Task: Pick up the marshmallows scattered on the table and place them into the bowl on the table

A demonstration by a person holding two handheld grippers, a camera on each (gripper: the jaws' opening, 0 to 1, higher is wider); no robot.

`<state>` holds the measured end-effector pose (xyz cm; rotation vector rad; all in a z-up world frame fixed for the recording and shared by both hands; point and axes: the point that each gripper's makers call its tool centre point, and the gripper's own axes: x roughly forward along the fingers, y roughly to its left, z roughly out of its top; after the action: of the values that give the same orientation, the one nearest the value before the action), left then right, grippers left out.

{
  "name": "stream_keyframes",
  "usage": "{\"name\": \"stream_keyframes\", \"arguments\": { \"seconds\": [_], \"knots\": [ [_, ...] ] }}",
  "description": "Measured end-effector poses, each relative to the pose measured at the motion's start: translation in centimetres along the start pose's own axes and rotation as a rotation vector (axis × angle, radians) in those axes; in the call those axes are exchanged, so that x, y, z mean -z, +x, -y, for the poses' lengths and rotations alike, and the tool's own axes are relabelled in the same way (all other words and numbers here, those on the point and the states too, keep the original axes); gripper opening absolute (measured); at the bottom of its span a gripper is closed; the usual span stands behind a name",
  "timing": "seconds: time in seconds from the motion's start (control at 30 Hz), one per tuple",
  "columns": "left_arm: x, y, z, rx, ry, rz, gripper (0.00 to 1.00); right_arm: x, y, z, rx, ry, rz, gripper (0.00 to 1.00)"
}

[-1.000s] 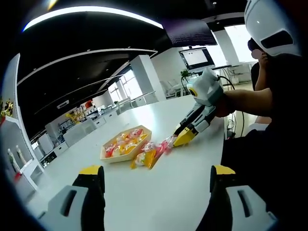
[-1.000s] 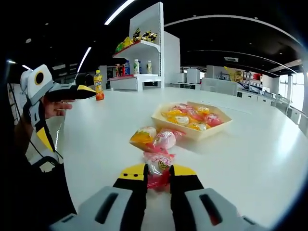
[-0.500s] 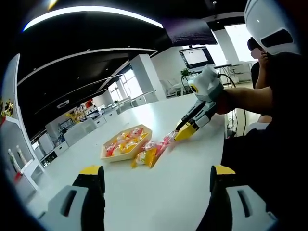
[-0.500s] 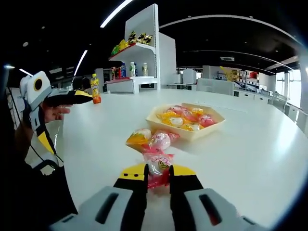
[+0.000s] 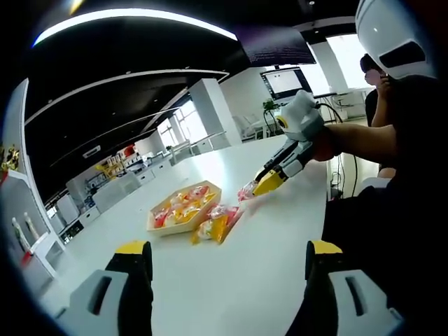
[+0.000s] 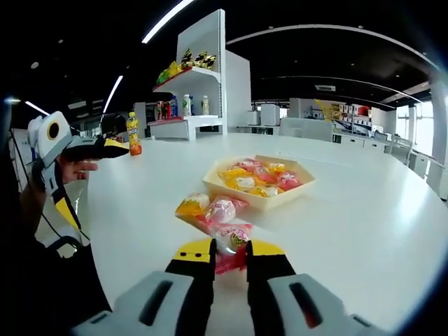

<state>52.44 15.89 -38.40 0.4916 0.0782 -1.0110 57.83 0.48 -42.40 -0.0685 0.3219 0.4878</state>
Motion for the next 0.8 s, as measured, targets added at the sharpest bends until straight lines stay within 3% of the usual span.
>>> {"name": "stream_keyframes", "arguments": {
  "seconds": [0.3, 0.8],
  "knots": [
    [0.1, 0.2, 0.1, -0.001, -0.009, -0.004, 0.89, -2.0, -0.2, 0.9, 0.014, 0.008, 0.038, 0.15],
    [0.0, 0.1, -0.2, 0.000, 0.006, -0.006, 0.89, -4.5, 1.4, 1.9, 0.014, -0.025, 0.065, 0.15]
  ]
}}
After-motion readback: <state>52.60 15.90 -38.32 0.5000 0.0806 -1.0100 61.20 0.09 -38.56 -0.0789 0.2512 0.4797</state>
